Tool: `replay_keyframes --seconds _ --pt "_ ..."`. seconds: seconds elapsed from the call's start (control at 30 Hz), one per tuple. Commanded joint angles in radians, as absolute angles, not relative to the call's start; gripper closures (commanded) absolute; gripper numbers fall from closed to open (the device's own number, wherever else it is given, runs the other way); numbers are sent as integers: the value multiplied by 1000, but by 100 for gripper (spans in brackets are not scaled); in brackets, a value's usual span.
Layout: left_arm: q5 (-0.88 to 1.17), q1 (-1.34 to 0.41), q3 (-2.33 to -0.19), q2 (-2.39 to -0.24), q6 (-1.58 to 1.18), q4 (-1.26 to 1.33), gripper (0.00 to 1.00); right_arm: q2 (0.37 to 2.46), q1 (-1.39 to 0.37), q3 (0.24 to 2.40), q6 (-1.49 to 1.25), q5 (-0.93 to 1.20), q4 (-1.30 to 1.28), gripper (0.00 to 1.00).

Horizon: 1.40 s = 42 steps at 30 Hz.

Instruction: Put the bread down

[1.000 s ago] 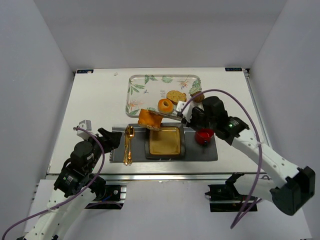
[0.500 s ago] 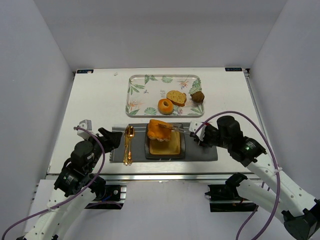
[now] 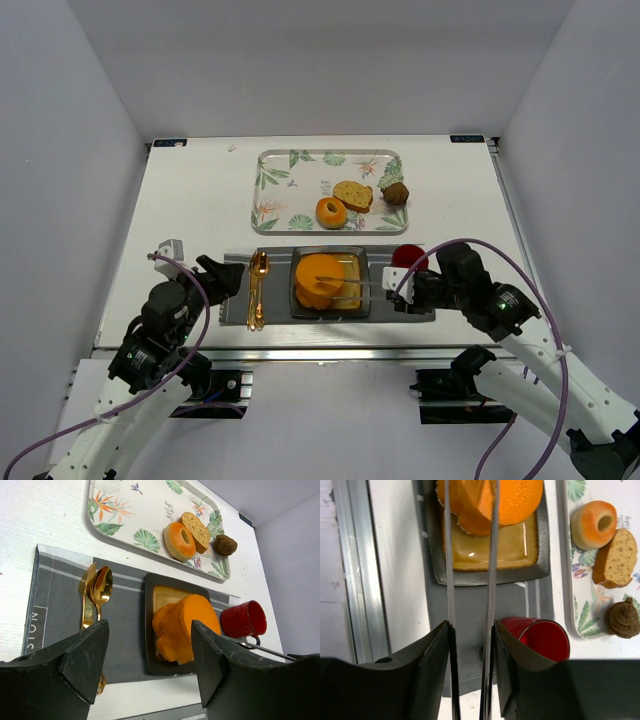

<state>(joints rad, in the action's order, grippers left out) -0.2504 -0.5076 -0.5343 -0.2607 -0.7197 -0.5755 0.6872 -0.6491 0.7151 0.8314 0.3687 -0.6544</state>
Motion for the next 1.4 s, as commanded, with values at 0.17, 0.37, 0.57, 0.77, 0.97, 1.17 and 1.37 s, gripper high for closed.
replay_keyframes --seconds 0.17,0.37,0.57,0.77,0.97,1.17,1.37 --pt "-250 -508 -560 -262 -721 -572 24 681 -649 762 836 420 -681 52" --pt "-247 -509 -558 -265 -719 -568 24 672 -649 830 789 443 -669 53" --pt "-249 -508 -557 -270 -718 -560 24 709 -649 925 623 434 -585 55" --pt "-245 -508 -558 -276 -713 -552 24 886 -647 925 552 264 -402 58" --pt "-245 -508 -560 -261 -718 -558 24 1139 -583 966 620 233 -290 58" --pt "-239 -508 -546 -241 -733 -552 24 1383 -476 1115 630 215 -301 59" --pt "-227 -508 -528 -247 -735 -532 24 1488 -471 1173 676 204 -304 55"
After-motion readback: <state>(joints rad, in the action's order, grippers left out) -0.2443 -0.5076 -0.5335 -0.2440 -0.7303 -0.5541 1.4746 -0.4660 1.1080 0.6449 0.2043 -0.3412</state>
